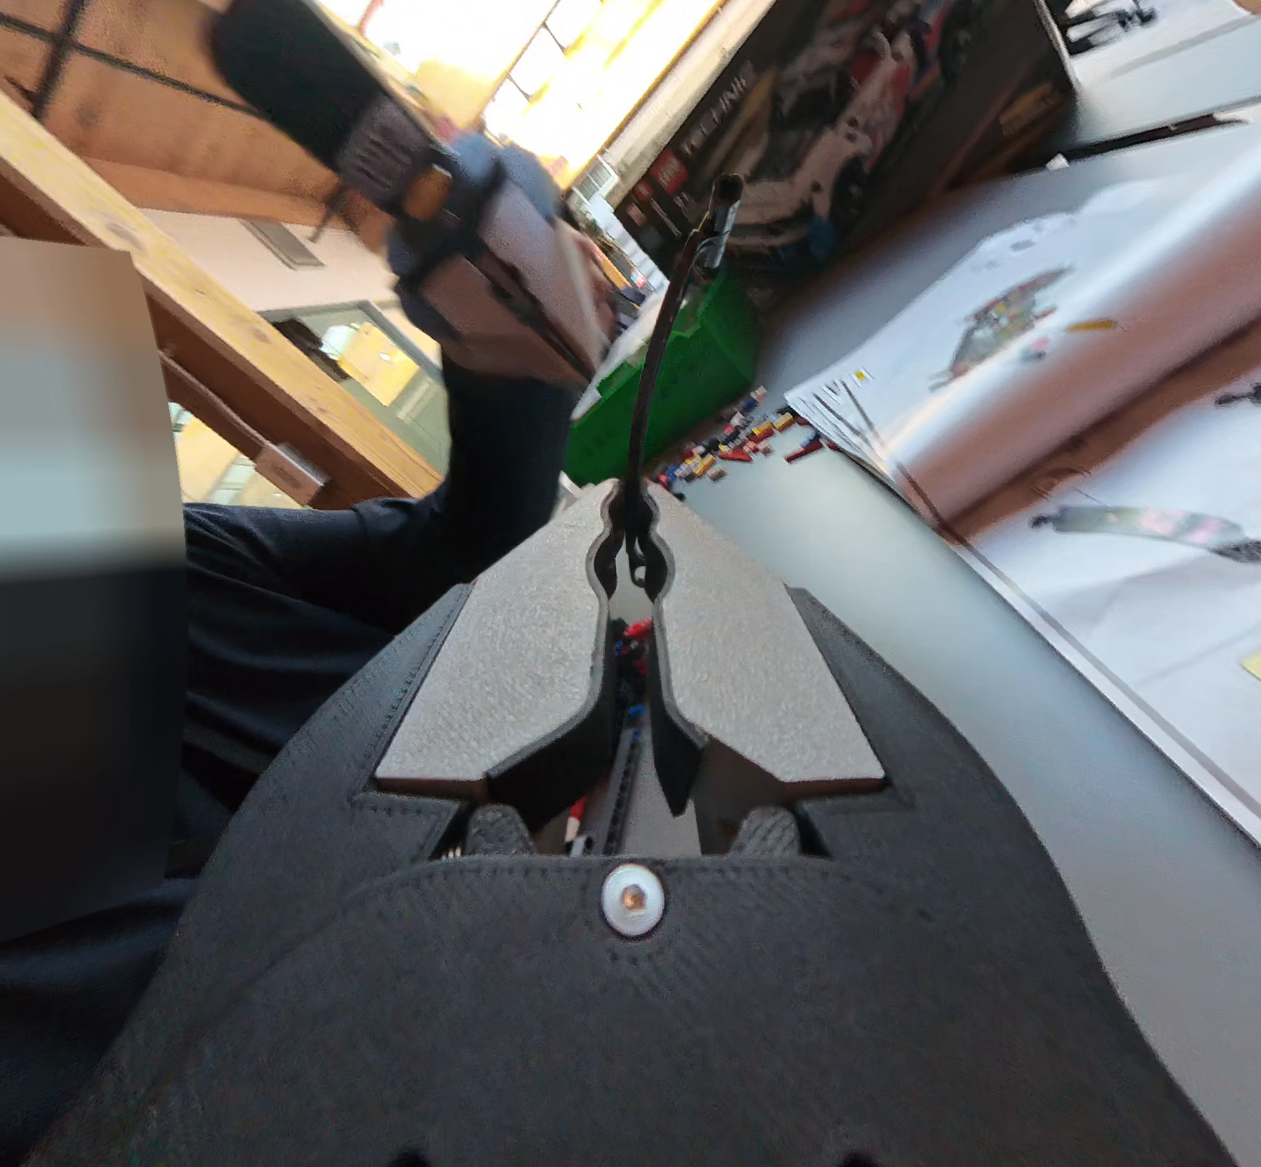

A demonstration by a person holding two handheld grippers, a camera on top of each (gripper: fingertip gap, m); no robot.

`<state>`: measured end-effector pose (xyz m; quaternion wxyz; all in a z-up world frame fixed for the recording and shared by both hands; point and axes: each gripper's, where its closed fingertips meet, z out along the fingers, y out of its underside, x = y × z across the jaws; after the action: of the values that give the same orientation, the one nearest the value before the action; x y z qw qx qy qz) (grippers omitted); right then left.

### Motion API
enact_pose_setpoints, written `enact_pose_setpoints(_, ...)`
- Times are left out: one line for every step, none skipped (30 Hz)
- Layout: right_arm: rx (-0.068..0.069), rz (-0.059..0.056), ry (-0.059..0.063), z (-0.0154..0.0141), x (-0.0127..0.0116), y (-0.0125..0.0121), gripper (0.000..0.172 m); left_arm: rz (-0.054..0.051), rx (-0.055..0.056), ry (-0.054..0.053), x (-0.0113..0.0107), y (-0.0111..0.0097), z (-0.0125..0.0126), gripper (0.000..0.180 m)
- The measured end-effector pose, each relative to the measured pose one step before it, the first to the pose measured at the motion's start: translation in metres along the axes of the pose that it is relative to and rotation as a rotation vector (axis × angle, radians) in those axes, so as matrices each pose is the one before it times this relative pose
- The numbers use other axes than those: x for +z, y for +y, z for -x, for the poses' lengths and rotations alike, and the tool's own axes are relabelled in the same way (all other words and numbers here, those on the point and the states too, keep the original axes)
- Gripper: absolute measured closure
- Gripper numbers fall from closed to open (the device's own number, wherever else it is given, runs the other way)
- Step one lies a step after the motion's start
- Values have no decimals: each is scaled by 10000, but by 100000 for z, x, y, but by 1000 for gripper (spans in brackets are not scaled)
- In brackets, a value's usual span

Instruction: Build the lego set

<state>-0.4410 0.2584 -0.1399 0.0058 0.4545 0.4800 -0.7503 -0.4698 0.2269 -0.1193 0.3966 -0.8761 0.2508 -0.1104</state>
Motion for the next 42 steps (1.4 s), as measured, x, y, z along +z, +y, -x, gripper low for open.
enact_pose_setpoints(-93,-169,-236,453,166,-175,172,177,-687,488,815,1211,-349,179)
enact_pose_setpoints(-116,-137,-155,319,218,-91,172,138,-659,361,939,895,-66,168)
enact_pose_setpoints(-120,-115,-85,179,215,-10,172,-207,-505,334,842,274,-117,156)
enact_pose_setpoints(-119,-119,-8,49,183,9,172,-493,-234,476,686,-271,-515,155)
enact_pose_setpoints(-104,-129,21,-11,151,11,172,-533,-150,494,586,-426,-661,154)
enact_pose_setpoints(-54,-125,-9,6,104,-8,172,-346,-179,406,514,-275,-534,154)
enact_pose_setpoints(-23,-106,0,-17,67,-17,172,-240,-114,293,417,-206,-400,154)
enact_pose_setpoints(-56,-92,13,-28,46,-42,172,-258,-7,202,265,-265,-297,157)
enact_pose_setpoints(-80,-49,44,-55,13,-22,172,-260,34,107,110,-312,-162,162)
enact_pose_setpoints(-90,-97,-50,99,-40,-147,172,-180,31,-125,-10,-239,213,168)
enact_pose_setpoints(-47,-89,-66,132,-59,-157,172,-167,84,-140,-95,-215,257,176)
enact_pose_setpoints(3,-51,-34,42,-56,-96,172,-142,65,-117,-130,-171,265,180)
enact_pose_setpoints(16,-22,87,-176,-105,-31,172,-111,-52,-3,-100,-143,120,180)
enact_pose_setpoints(19,-11,2,-72,-80,-6,172,-120,-131,7,-107,-160,157,180)
enact_pose_setpoints(42,-39,-41,-25,-34,-20,172,-122,-122,89,-94,-174,47,180)
enact_pose_setpoints(53,-83,-11,-64,-54,-91,172,-98,-143,179,-67,-139,-55,180)
enact_pose_setpoints(1,-103,60,-147,-53,-95,172,-87,-191,347,-30,-110,-300,180)
enact_pose_setpoints(-8,-69,7,-63,-21,-54,172,-66,-253,359,23,-68,-327,180)
enact_pose_setpoints(39,-59,-64,32,-10,-51,172,-20,-194,178,70,14,-88,178)
enact_pose_setpoints(58,-46,-45,2,12,-23,172,27,-58,-17,96,97,145,177)
enact_pose_setpoints(21,-15,8,-53,4,24,172,35,64,-41,106,107,104,179)
enact_pose_setpoints(-11,-17,20,-48,10,35,172,27,63,-50,113,59,95,180)
enact_pose_setpoints(-3,-31,-23,13,23,-2,172,-31,40,5,100,-50,-1,180)
enact_pose_setpoints(26,-34,-52,51,29,-11,172,-99,26,75,93,-172,-111,180)
enact_pose_setpoints(31,-46,-51,49,31,-34,172,-125,-5,144,74,-213,-194,180)
enact_pose_setpoints(32,-35,-31,36,6,-27,172,-105,-19,174,51,-171,-224,180)
enact_pose_setpoints(-8,-74,-37,99,-50,-159,172,-68,-22,107,2,-86,-92,179)
enact_pose_setpoints(-96,-139,-20,114,-125,-287,172,-19,-34,-3,-93,-2,78,179)
enact_pose_setpoints(-112,-103,33,57,-162,-278,172,-23,-19,-80,-170,0,185,177)
enact_pose_setpoints(-68,-57,14,62,-161,-230,172,-39,-15,-201,-181,-17,337,169)
enact_pose_setpoints(-37,-37,-26,123,-104,-170,172,-9,-14,-353,-145,18,530,158)
enact_pose_setpoints(-54,-32,1,72,-50,-110,172,47,60,-193,-48,89,276,156)
enact_pose_setpoints(-70,23,31,25,33,15,172,43,56,-26,79,69,-13,156)
enact_pose_setpoints(-63,67,17,36,103,126,172,7,29,32,195,5,-127,156)
enact_pose_setpoints(-43,74,-5,33,166,180,172,-1,42,7,256,-38,-105,158)
enact_pose_setpoints(-15,85,-12,21,176,236,172,-5,97,-16,278,-57,-88,162)
enact_pose_setpoints(-1,85,2,-13,184,245,172,-27,161,-2,238,-102,-118,170)
enact_pose_setpoints(-8,0,-10,7,96,79,172,-63,165,-90,142,-160,4,178)
enact_pose_setpoints(-24,-109,-7,-3,-65,-156,172,-66,155,-102,65,-170,52,179)
enact_pose_setpoints(-30,53,-23,40,-70,-25,172,43,74,-45,42,-52,3,180)
enact_pose_setpoints(-50,164,48,-26,-51,75,172,152,97,-63,25,56,42,180)
enact_pose_setpoints(-107,260,119,-103,-37,197,172,300,129,-94,1,199,61,180)
